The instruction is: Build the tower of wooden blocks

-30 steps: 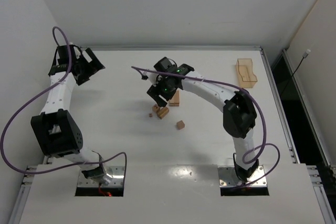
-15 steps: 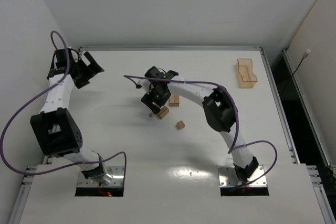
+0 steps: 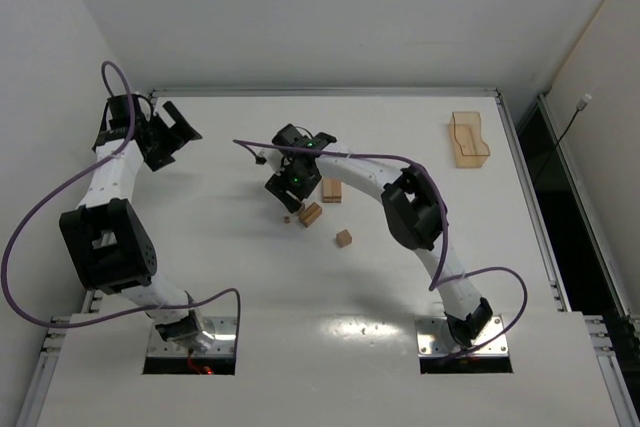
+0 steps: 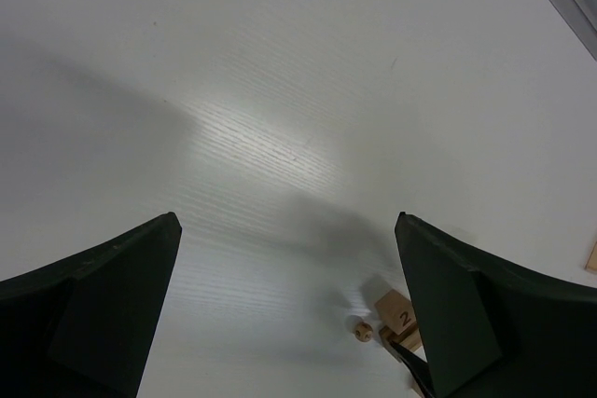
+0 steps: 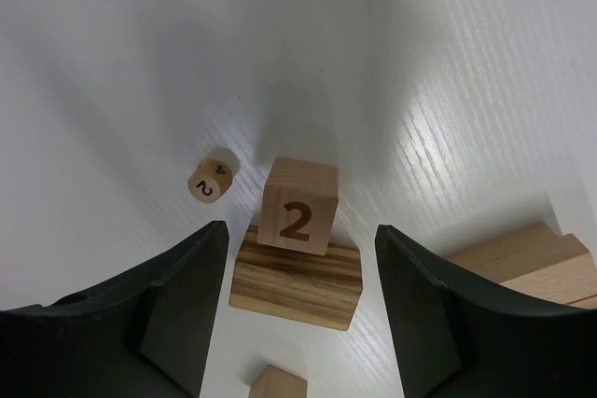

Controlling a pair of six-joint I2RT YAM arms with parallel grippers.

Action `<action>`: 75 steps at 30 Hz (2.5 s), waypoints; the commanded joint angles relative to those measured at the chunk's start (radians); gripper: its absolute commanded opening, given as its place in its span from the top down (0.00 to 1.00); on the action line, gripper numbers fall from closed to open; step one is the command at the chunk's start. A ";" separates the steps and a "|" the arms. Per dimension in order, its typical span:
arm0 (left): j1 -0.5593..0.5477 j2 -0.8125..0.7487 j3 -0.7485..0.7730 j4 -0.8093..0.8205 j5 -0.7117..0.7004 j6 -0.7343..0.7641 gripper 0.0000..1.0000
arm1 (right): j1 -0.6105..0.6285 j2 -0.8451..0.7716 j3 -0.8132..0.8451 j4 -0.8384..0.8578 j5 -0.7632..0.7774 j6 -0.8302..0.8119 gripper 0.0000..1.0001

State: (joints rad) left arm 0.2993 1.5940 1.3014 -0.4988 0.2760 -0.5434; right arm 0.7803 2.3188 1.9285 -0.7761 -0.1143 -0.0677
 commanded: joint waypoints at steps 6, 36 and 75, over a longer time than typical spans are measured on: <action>0.014 0.021 0.029 0.031 0.031 -0.021 0.00 | -0.003 0.045 0.053 0.021 -0.004 0.019 0.42; 0.004 -0.009 0.009 0.031 0.006 -0.063 0.00 | -0.150 -0.233 0.043 -0.137 0.380 0.721 1.00; 0.004 0.029 -0.001 0.059 0.025 -0.072 0.00 | -0.240 -0.041 0.047 -0.068 0.219 0.703 1.00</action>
State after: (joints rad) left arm 0.3008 1.6287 1.2850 -0.4625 0.2897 -0.6075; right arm 0.5453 2.2795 1.9785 -0.8650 0.0959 0.6319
